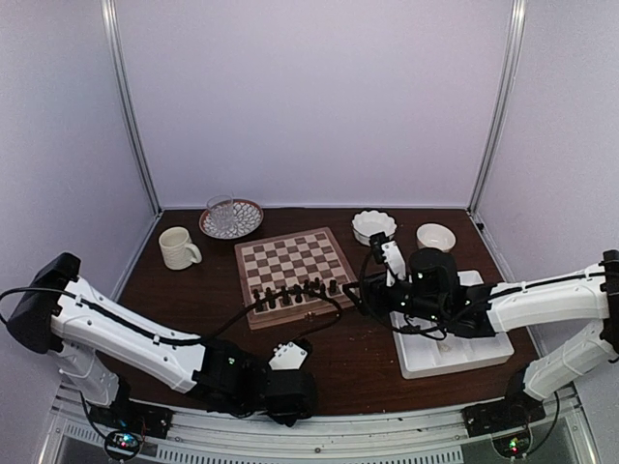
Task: Set up the chess pieces on the board
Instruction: Pick up the pawn from the corner of the board.
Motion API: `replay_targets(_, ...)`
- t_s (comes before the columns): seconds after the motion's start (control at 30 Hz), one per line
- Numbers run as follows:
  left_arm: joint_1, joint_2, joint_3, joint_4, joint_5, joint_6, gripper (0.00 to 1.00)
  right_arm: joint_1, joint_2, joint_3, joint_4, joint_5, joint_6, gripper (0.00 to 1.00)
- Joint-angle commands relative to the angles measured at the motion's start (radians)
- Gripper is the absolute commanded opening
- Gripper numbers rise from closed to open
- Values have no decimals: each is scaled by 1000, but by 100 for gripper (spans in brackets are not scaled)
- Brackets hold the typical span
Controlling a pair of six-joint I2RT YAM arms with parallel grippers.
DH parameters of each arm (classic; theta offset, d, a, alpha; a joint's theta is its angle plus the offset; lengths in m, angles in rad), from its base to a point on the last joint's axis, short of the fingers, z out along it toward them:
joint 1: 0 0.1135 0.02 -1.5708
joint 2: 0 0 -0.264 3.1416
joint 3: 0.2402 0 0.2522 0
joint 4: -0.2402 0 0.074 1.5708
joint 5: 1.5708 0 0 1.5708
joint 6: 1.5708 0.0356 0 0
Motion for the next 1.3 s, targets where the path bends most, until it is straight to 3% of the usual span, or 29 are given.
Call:
replay_targets(0.0,-28,66,81,34,41,-43,82,-21,-25,-14,-20,83,21,60)
replay_targets(0.17,-36,153,177,16,64,-86,90,-31,-35,-22,-17,91,30,60)
replay_targets(0.43,-37,245,235,66,51,-121,90,-37,-55,-37,-15,111,46,59)
replay_targets(0.77,-37,259,202,-34,-25,-206,73,-40,-65,-40,-14,99,51,59)
replay_targets(1.0,-35,257,156,-39,-3,-215,42,-42,-65,-42,-12,102,50,59)
replay_targets(1.27,-34,243,127,-38,14,-216,38,-43,-67,-43,-15,104,45,59)
